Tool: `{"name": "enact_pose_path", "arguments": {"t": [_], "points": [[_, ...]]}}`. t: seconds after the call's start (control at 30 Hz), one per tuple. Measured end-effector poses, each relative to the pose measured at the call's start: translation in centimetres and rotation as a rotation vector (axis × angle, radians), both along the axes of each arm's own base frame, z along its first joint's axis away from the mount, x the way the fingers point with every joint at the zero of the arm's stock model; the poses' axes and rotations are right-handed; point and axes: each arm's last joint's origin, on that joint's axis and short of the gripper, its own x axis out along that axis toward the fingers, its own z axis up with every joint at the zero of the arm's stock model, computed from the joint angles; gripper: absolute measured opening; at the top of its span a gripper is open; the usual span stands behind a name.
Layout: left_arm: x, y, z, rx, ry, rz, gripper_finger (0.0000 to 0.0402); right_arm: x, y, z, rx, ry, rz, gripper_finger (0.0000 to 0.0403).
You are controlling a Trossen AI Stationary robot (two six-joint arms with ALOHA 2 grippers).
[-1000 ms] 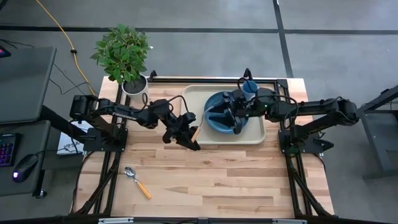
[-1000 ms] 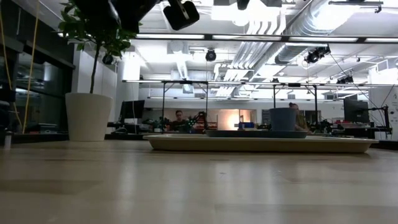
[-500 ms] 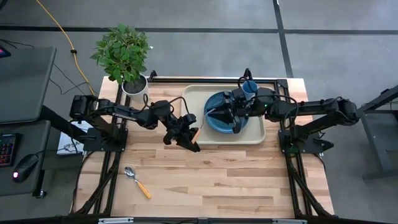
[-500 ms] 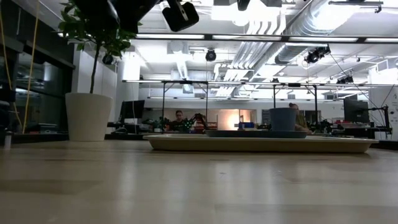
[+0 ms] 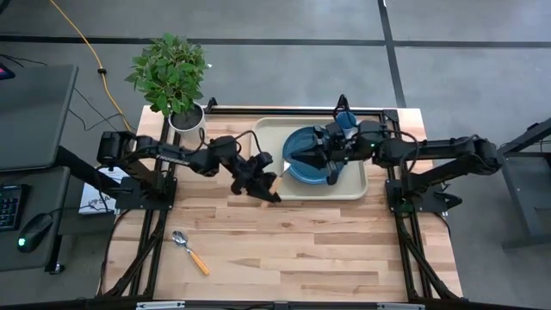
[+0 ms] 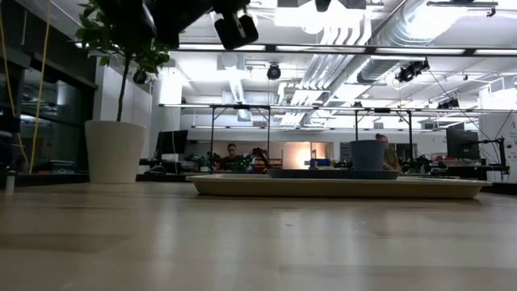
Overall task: Pick and place plate/cup/fork/spoon on tray
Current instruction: Put the brown fork on the gray serving tray to the left of the blue plate
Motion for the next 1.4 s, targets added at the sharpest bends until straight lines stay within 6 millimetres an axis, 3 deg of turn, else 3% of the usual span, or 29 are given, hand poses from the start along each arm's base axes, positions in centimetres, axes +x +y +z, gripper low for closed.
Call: {"name": "enact_pose_path", "arguments": {"t": [0.17, 0.33, 0.43, 0.6, 0.7, 0.8, 0.9, 1.0, 1.17, 1.4], "points": [[-0.2, 1.6, 0.2, 0.02, -0.017, 0.043, 0.0204, -3.4, -0.2, 1.1, 0.028, 0.086, -0.012, 0.0], [0.4, 3.0, 2.6, 0.165, -0.139, 0.095, 0.0224, -6.1, -0.2, 1.5, 0.08, 0.165, -0.096, 0.0001], [1.4, 3.4, 3.7, 0.292, -0.105, 0.128, 0.0222, -6.1, 0.2, 1.0, 0.08, 0.222, -0.136, 0.0001], [1.7, 5.3, 6.1, 0.543, 0.023, 0.186, 0.022, -4.0, 0.8, -0.8, 0.073, 0.315, -0.142, 0.0], [0.3, 7.5, 9.2, 0.622, 0.064, 0.226, 0.022, -2.6, 0.8, -2.2, 0.077, 0.381, -0.142, 0.0], [-2.3, 9.4, 12.9, 0.665, 0.083, 0.293, 0.022, -1.4, 0.3, -3.4, 0.079, 0.43, -0.144, 0.0], [-5.2, 10.0, 16.2, 0.72, 0.047, 0.382, 0.0219, -0.2, -0.4, -4.8, 0.089, 0.492, -0.134, 0.0], [-7.8, 9.4, 18.2, 0.755, 0.002, 0.456, 0.0212, 0.9, -1.3, -6.2, 0.097, 0.544, -0.135, 0.0], [-11.2, 7.5, 19.2, 0.768, -0.038, 0.511, 0.0195, 2.2, -3.5, -7.7, 0.128, 0.554, -0.136, 0.0], [-13.9, 4.9, 17.8, 0.705, -0.099, 0.56, 0.0184, 4.8, -6.8, -7.3, 0.111, 0.615, -0.057, 0.0]]}}
